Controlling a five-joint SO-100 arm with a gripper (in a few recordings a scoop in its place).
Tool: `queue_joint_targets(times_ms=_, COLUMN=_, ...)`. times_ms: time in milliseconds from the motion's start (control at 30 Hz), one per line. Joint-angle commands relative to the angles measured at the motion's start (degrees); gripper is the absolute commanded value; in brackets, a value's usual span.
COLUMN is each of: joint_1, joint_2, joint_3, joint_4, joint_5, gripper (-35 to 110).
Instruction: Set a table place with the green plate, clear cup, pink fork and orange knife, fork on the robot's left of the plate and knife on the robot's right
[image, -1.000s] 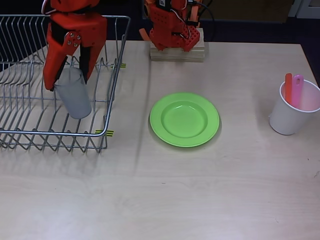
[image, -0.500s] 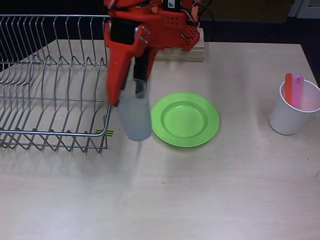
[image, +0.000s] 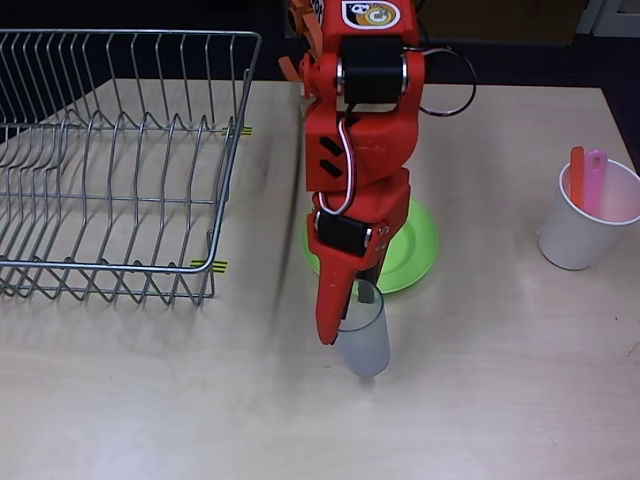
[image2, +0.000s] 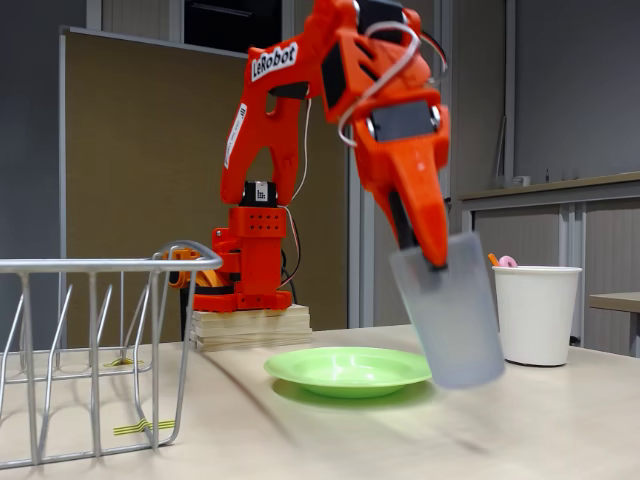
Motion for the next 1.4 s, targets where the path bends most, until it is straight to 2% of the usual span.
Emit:
queue_joint_targets(times_ms=0, joint_1=-0.97, joint_2=0.18, joint_3=-0.44, joint_4=0.18, joint_5=2.11, gripper=26)
queue_joint_targets(times_ms=767, joint_1=-2.9, joint_2=3.08, joint_3=11.6, joint_4=-2.11, joint_5=7.65, gripper=28)
queue_joint_targets(times_ms=1033, joint_1=-3.08, joint_2=3.6, joint_3=12.22, joint_4=-1.05, joint_5=7.82, gripper=38)
queue_joint_targets(times_ms=1367, joint_1=-3.52, joint_2=4.04, joint_3=12.22, joint_4=-0.09, joint_5=7.82, gripper=40)
